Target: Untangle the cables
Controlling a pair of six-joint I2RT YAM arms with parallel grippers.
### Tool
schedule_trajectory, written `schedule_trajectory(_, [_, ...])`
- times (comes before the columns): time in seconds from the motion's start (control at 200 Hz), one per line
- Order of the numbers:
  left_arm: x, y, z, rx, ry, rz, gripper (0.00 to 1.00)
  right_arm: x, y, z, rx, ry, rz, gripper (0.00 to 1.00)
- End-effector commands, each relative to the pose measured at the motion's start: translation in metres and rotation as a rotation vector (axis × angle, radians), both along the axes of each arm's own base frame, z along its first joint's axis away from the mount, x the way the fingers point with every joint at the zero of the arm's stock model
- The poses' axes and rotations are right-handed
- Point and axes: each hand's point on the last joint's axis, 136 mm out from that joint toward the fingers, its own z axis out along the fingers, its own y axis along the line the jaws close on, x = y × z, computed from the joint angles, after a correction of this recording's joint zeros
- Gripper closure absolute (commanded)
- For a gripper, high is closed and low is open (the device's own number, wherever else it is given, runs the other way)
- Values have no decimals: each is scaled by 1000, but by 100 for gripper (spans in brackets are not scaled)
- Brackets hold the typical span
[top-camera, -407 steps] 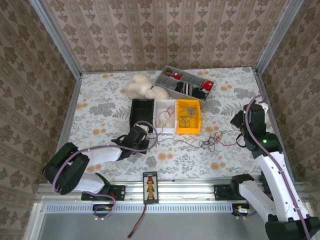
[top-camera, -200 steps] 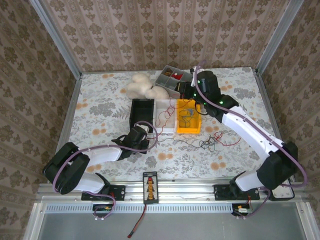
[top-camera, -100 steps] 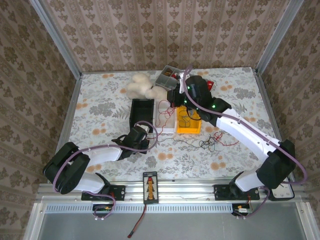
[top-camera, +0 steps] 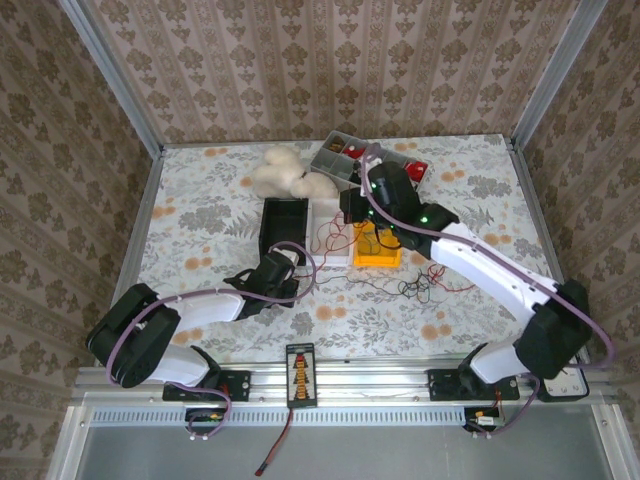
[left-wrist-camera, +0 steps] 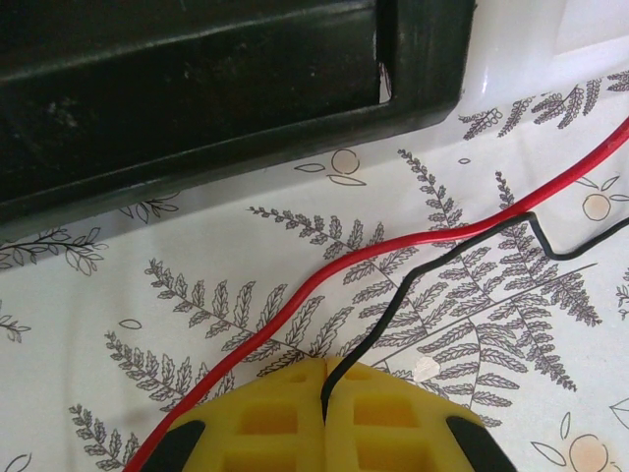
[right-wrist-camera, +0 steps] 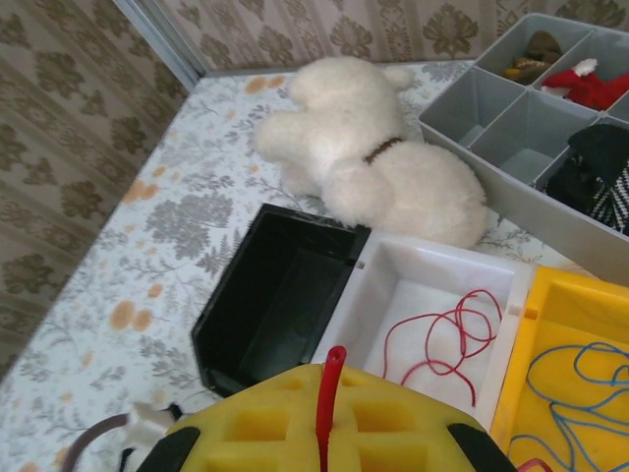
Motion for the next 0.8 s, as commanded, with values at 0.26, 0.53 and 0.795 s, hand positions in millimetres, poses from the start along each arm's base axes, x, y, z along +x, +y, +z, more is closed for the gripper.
schedule_trajectory(0.26, [-7, 3, -15, 52, 48, -23, 100, 53, 47, -19, 108, 20, 132, 100])
schedule_trajectory(0.53, [-8, 4, -17, 67, 54, -29, 100, 70, 89, -36, 306, 132, 293, 100])
schedule_trajectory(0.795, [-9, 5, -20, 82, 62, -37, 100, 63, 102, -69, 372, 249, 351, 100])
